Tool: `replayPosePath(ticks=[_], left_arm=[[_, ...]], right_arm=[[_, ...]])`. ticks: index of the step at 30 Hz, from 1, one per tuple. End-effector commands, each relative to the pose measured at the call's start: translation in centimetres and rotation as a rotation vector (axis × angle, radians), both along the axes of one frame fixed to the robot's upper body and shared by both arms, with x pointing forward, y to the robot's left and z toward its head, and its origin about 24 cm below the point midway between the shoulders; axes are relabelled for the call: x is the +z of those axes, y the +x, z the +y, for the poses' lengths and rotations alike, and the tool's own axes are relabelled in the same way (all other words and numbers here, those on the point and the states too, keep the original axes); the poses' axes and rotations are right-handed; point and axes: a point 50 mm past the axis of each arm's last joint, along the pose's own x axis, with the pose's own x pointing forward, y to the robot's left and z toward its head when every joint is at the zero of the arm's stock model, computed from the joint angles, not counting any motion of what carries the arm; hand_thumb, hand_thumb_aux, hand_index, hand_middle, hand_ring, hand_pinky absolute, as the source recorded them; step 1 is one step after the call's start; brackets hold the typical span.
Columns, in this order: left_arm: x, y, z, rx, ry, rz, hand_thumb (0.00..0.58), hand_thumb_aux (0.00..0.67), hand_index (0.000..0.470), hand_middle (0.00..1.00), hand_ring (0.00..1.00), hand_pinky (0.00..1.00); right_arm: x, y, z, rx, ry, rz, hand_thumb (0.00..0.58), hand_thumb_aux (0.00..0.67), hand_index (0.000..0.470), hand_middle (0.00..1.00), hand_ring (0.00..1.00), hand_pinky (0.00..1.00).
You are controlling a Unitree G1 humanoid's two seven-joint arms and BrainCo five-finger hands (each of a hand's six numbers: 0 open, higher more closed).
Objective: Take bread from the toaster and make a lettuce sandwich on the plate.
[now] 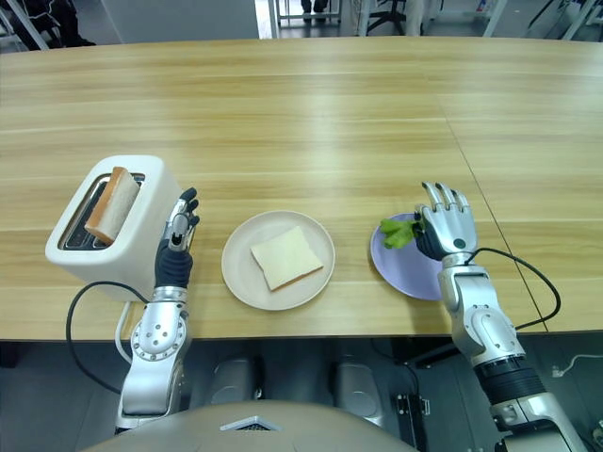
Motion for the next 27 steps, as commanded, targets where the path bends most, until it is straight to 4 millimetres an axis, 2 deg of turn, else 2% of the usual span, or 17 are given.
replayPosePath(ticks=[1,6,17,23,27], left_arm=[[-0.4,0.3,0.1,-0.001,0.011,0.011,0.0,0.0,0.0,0.0,0.0,0.0],[-0.5,0.8,-0.3,-0.036,0.015,0.008,0.0,0.0,0.0,0.0,0.0,0.0],[0.0,2.2,-0.6,-0.08,0.014,-0.022,0.0,0.0,0.0,0.0,0.0,0.0],[0.2,3.0,-0.5,-0.085,0.026,-0.043,0.0,0.0,0.0,0.0,0.0,0.0],[-0.2,3.3,-0.6,-0.095,0.015,-0.032,0.0,0.0,0.0,0.0,0.0,0.0]], right_arm=[[-0.5,0.5,2.0,0.079,0.024,0.013,0.58,0.67,0.46,0.0,0.0,0.0],[-1.5,0.6,4.1,0.14,0.082,0.046,0.58,0.67,0.46,0.0,0.0,0.0],[-3.6,-0.2,10.3,0.282,0.255,0.091,0.58,0.67,0.46,0.0,0.0,0.0],[-3.0,-0.2,12.2,0.313,0.311,0.055,0.58,0.67,0.46,0.0,0.0,0.0],[-1.3,1.0,12.1,0.292,0.312,-0.035,0.58,0.67,0.46,0.0,0.0,0.0]])
